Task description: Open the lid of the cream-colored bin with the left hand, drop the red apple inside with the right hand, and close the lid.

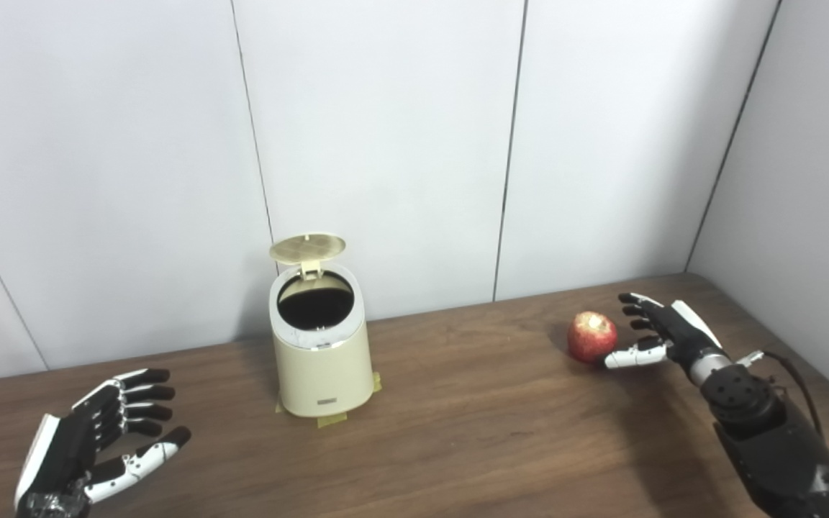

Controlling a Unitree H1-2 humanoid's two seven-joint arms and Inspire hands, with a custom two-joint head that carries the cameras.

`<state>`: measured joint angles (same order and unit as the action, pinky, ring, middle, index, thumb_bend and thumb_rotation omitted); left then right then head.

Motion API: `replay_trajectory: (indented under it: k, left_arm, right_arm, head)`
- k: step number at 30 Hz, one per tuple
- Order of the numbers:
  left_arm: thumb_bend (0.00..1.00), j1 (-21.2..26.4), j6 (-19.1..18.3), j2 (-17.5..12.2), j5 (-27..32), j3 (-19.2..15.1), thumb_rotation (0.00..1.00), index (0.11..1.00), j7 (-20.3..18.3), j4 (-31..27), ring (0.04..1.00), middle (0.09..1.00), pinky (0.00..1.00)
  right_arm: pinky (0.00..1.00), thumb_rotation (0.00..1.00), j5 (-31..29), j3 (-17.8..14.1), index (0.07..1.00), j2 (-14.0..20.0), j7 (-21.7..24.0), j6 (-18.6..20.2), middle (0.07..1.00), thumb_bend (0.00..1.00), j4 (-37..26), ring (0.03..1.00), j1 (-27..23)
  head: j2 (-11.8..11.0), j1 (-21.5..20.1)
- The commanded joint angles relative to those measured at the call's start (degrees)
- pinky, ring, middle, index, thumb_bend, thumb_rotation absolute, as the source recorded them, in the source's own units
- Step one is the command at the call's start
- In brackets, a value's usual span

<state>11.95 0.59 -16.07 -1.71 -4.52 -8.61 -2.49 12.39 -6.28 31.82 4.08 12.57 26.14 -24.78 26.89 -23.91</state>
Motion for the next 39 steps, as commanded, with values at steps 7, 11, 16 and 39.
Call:
replay_trajectory:
  k: [7,11,16,39]
  left_arm:
    - [0.60,1.5,-0.7,-0.2,-0.2,0.3,0.00,0.734,0.5,-3.0,0.623,0.684,0.59]
    - [0.59,1.5,-0.3,-0.4,-0.7,0.6,0.00,0.743,0.5,-3.0,0.620,0.686,0.58]
    - [0.59,1.5,-0.2,-0.5,-0.5,0.7,0.00,0.741,0.2,-2.8,0.615,0.682,0.57]
    - [0.56,1.3,2.2,-0.6,1.1,0.5,0.00,0.745,-1.0,-0.9,0.611,0.693,0.55]
  right_arm:
    - [0.78,0.15,0.3,2.2,0.900,-0.5,-1.3,-4.4,0.914,0.84,2.6,0.887,-3.8]
    - [0.76,0.16,0.4,3.5,0.890,-0.7,-0.9,-3.2,0.902,0.85,3.0,0.876,-4.5]
    - [0.74,0.20,4.4,7.6,0.851,0.6,-1.0,-3.8,0.844,0.86,4.1,0.822,-5.3]
    - [0.43,0.00,10.2,14.0,0.503,2.8,-2.8,-11.4,0.437,0.53,5.8,0.459,-5.1]
  head:
    - [0.6,0.5]
    - [0.9,0.7]
    - [1.1,1.2]
    - [2.2,2.2]
